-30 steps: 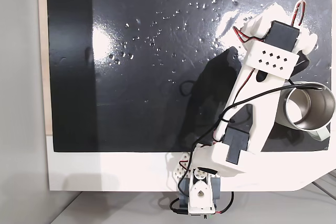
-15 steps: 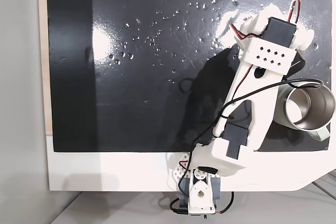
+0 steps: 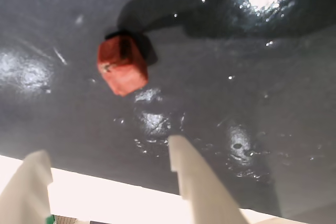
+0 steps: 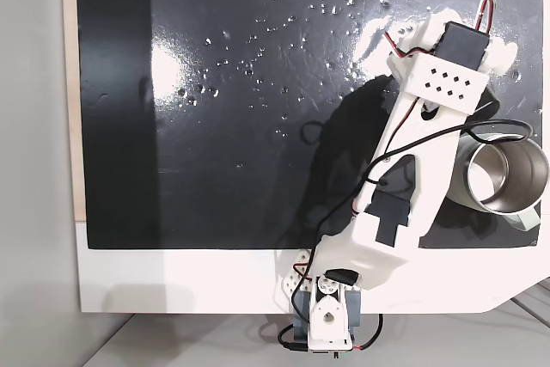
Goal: Grasp a cube and put it in the cup.
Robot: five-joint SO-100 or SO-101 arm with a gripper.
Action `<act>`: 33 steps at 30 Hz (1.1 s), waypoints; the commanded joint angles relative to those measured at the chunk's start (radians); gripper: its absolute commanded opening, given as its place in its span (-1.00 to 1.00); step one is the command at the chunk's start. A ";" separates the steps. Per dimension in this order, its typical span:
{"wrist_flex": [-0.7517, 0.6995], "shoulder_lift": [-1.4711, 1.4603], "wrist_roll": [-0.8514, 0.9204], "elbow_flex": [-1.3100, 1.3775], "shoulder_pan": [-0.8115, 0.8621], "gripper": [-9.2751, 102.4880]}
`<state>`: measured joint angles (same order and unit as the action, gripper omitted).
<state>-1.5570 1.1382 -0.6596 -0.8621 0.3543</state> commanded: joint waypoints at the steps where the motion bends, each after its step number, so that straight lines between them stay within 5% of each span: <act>1: 0.000 -0.006 -0.003 0.075 0.009 -0.39; 33: -0.201 -0.546 -0.003 0.698 -0.008 -0.39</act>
<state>-1.7411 0.5860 -0.6657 -0.2332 0.3543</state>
